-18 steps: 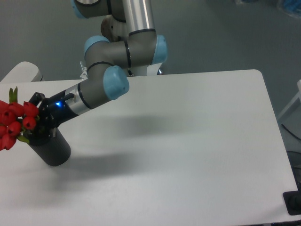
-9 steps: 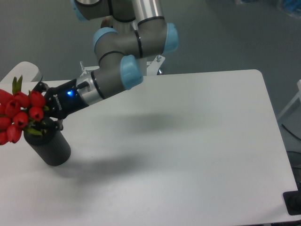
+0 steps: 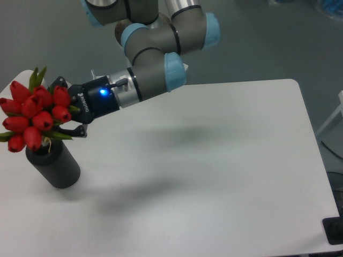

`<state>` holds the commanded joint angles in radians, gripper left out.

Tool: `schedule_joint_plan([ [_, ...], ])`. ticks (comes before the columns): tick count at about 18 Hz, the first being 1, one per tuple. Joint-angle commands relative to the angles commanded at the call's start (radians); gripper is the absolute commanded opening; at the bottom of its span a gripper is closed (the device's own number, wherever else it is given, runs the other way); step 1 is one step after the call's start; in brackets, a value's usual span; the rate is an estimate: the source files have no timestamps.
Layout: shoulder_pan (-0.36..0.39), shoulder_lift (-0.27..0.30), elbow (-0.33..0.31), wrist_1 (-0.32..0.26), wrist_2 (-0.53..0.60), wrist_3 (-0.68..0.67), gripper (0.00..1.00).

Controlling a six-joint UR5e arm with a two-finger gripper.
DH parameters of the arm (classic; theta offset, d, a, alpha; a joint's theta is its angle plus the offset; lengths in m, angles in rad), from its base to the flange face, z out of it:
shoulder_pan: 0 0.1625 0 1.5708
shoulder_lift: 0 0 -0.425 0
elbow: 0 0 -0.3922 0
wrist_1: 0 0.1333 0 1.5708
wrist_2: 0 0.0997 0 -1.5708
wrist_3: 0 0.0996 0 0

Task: Pick up the flowers from the vase
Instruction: 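Lift the gripped tulips up and out of the black vase, then carry the tulip bunch away from the vase over the open table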

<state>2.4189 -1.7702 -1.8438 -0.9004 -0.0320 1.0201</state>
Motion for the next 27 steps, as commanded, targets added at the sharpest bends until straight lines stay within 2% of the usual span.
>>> schedule_joint_plan([
  [7,0.09,0.0,0.023,-0.003,-0.074,-0.002,0.13],
  [14,0.184,-0.021,0.066,0.005,-0.025,0.011,0.13],
  [19,0.195,-0.051,0.15,0.014,0.307,0.015,0.13],
  [21,0.195,-0.058,0.182,0.011,0.406,0.015,0.13],
  [25,0.186,-0.058,0.198,0.011,0.616,0.04,0.13],
  [27,0.178,-0.06,0.196,0.009,0.662,0.044,0.13],
])
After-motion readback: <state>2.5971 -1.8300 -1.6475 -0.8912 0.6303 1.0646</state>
